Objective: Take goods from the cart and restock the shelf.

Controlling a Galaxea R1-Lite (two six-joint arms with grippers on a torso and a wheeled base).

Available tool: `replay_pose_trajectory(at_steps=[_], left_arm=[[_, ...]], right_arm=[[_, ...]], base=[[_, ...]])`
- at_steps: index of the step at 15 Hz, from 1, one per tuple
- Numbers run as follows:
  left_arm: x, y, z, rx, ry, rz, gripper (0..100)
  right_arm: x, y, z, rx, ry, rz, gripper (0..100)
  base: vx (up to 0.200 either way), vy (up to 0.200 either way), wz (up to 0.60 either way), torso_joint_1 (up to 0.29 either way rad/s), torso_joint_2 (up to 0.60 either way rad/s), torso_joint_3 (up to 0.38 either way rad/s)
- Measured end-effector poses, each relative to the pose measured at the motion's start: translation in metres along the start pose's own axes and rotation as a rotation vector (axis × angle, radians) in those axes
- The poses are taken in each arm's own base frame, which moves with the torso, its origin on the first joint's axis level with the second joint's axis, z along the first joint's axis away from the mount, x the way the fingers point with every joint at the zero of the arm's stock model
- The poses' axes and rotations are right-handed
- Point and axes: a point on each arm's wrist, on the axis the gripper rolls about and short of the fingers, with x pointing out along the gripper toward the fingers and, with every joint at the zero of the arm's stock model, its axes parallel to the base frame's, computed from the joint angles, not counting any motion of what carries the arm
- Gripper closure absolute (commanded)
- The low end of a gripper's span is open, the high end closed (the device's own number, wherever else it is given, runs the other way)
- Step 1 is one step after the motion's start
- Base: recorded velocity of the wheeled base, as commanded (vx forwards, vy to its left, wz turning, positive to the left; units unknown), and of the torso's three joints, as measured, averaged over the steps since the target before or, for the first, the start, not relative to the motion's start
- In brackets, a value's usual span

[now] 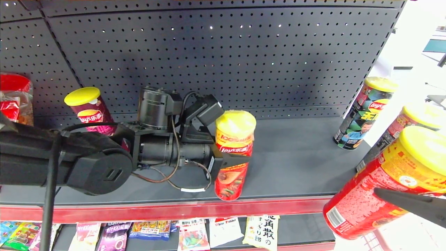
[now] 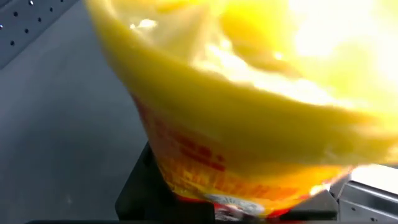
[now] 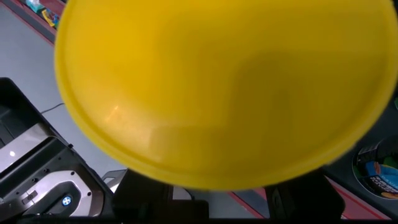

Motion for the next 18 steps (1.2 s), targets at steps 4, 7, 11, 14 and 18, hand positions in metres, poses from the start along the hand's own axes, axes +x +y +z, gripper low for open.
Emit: replay_pose_trajectory(at_steps=[4,7,11,14,18], left_arm=[[-0.003,-0.003,-0.004,-0.001,0.001,-0.002,100],[-0.005,-0.005,-0.008,-0.008,0.008,-0.003,0],[-0.009,-0.008,-0.012,-0.034,0.022,-0.005,0],[-0.014,-0.011,-0.014,-0.054,0.030,0.025,0],[-0.030,-0.012,-0.024,-0.076,0.052,0.065,0]], right_arm=[[0.000,0.000,0.000,0.000,0.001,0.000,100],[0.001,0.000,0.000,0.001,0.004,0.000,100],[0.008,-0.003,0.009,0.000,0.004,0.001,100],[0.020,-0.009,0.028,-0.006,-0.005,0.004,100],[0.051,-0.018,0.052,-0.036,0.001,0.021,100]], base=[[0.000,0.000,0.00,0.000,0.00,0.000],[0.000,0.000,0.00,0.000,0.00,0.000],[0.000,0.000,0.00,0.000,0.00,0.000],[0.000,0.000,0.00,0.000,0.00,0.000],[0.000,0.000,0.00,0.000,0.00,0.000]])
